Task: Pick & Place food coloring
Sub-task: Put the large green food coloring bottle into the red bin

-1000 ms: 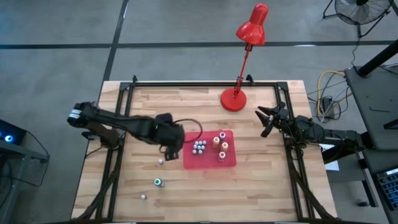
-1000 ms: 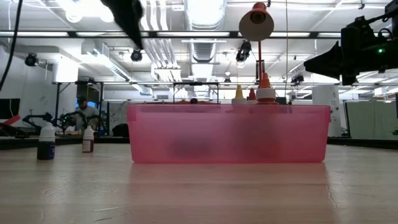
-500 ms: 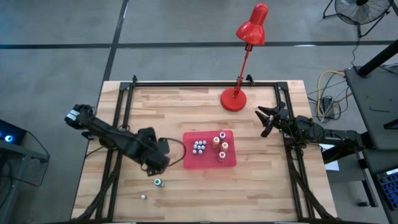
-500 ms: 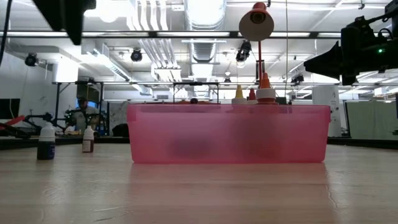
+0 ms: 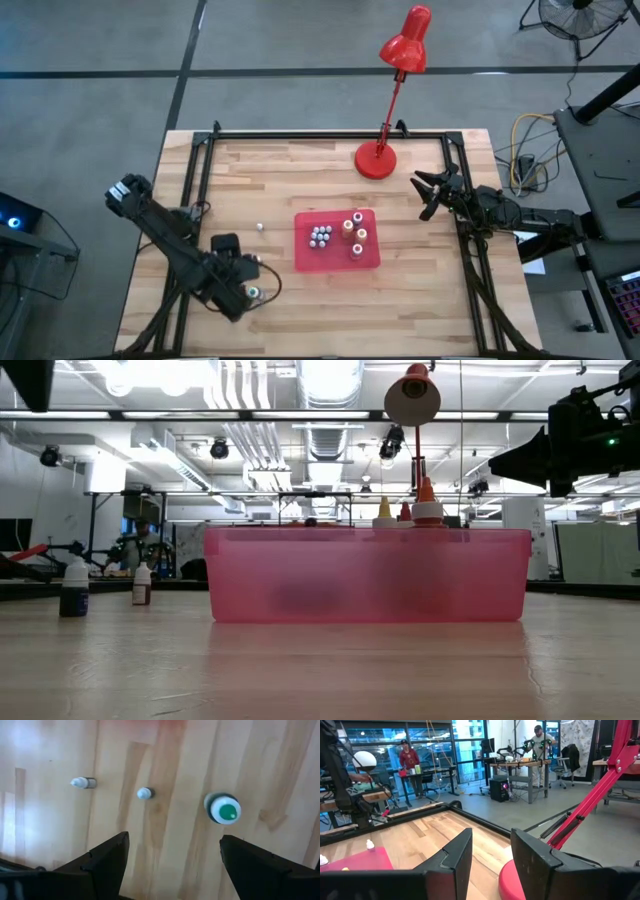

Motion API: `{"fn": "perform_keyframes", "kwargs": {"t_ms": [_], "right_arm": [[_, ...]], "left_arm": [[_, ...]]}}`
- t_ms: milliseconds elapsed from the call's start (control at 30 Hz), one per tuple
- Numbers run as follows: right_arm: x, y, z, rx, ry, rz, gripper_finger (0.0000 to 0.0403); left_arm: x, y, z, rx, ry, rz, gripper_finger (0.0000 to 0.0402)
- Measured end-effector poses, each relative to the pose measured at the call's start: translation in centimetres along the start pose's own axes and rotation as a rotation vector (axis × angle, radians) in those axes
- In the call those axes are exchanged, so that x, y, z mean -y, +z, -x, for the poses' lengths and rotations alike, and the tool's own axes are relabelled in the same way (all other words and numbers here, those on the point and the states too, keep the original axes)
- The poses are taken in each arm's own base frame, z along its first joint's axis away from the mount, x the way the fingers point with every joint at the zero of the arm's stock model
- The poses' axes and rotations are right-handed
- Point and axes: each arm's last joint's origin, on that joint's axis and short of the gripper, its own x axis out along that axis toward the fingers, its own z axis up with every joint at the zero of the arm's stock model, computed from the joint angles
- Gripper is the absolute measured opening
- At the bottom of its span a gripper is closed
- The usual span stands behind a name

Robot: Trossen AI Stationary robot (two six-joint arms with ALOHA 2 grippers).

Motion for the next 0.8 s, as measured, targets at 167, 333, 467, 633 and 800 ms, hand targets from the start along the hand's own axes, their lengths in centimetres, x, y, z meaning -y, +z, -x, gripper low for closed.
{"fn": "perform_keyframes", "kwargs": {"t_ms": [167,333,467,633,800], "right_arm": [[0.0,0.0,0.0,0.0,0.0,0.0,0.0128],[0.0,0.0,0.0,0.0,0.0,0.0,0.0128],[0.0,0.0,0.0,0.0,0.0,0.0,0.0128],[0.0,0.0,0.0,0.0,0.0,0.0,0.0128],[0.0,0.0,0.0,0.0,0.0,0.0,0.0128]], "left_arm": [[2.0,0.5,-1.4,0.021,-0.027,-0.033,0.0283],[2.9,0.8,-2.4,0.01,-0.015,-0.033,0.0283],[3.2,0.6,-2.6,0.006,-0.011,-0.042,0.0283],[3.5,0.5,-3.0,-0.005,-0.001,-0.052,0.0283],[3.9,0.1,-4.6,-0.023,0.009,-0.069,0.0283]]}}
